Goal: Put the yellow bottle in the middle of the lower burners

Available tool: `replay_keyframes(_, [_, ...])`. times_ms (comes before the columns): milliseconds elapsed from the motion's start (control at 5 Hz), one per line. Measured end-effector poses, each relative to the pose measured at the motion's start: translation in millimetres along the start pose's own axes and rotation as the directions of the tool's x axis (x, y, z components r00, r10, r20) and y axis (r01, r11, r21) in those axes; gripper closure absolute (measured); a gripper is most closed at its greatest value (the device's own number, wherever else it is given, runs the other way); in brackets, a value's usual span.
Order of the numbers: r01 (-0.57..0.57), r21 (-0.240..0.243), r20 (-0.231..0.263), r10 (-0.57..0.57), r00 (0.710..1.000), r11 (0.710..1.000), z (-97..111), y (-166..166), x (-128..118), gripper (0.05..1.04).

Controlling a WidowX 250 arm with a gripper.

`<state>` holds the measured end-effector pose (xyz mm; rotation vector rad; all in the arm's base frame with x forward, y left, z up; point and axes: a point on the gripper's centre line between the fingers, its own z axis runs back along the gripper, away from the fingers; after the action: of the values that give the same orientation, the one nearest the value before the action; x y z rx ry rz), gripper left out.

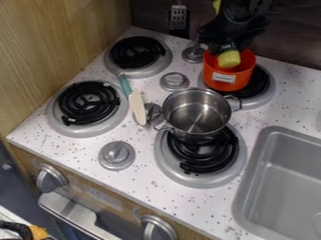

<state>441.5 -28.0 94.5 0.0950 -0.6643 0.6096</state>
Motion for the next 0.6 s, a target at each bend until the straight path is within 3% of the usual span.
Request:
replay_keyframes(200, [-0.060, 0.015, -0.052, 0.061, 0.997, 0.998, 11.1, 6.3, -5.9, 0.431])
replay_keyframes(400, [-0.077, 0.061, -0.158, 0.086, 0.984, 0.995, 14.9, 12.1, -22.3, 0.431])
replay_keyframes(600, [-0.100, 0.101, -0.194, 0.118, 0.974, 0.990, 31.5, 16.8, -21.1, 0.431])
